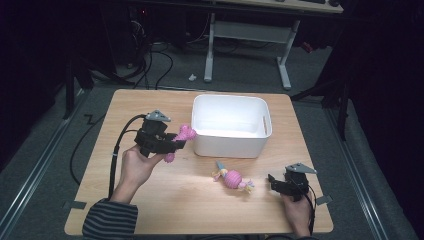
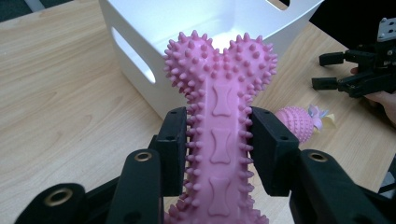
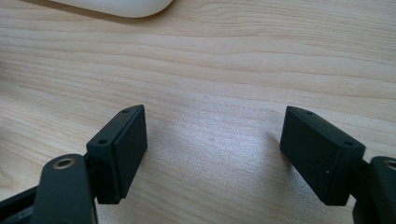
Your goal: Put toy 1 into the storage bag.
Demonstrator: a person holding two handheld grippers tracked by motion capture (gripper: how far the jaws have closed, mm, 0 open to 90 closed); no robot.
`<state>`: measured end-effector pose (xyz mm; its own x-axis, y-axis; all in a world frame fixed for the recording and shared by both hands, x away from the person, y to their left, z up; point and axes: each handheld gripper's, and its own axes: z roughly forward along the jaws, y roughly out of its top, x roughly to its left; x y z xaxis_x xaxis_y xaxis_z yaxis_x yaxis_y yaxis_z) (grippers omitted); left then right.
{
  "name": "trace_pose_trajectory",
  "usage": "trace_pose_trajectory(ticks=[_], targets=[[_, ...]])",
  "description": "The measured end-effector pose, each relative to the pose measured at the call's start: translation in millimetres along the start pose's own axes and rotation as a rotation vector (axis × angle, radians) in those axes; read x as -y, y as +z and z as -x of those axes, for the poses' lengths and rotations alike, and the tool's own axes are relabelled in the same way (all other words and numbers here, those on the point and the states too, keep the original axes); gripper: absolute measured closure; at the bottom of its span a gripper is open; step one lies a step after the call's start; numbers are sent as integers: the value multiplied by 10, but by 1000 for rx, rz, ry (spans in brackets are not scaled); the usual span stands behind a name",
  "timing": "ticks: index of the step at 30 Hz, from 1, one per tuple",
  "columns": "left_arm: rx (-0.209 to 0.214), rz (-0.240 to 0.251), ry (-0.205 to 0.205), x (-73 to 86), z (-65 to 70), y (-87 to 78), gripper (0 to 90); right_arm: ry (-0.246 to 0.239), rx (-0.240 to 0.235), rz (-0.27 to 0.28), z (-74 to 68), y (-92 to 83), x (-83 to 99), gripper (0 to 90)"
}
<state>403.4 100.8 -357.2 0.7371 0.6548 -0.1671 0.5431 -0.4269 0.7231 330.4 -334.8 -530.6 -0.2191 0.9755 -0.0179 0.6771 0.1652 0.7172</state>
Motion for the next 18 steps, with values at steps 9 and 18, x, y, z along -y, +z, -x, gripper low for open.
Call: trace_pose_trajectory(ticks=[9, 18], targets=[[28, 16, 22, -202, 55, -1, 592, 0, 0, 0, 1, 1, -1, 232], [37, 1, 46, -372, 89, 92, 592, 0, -1, -2, 0, -1, -1, 232]])
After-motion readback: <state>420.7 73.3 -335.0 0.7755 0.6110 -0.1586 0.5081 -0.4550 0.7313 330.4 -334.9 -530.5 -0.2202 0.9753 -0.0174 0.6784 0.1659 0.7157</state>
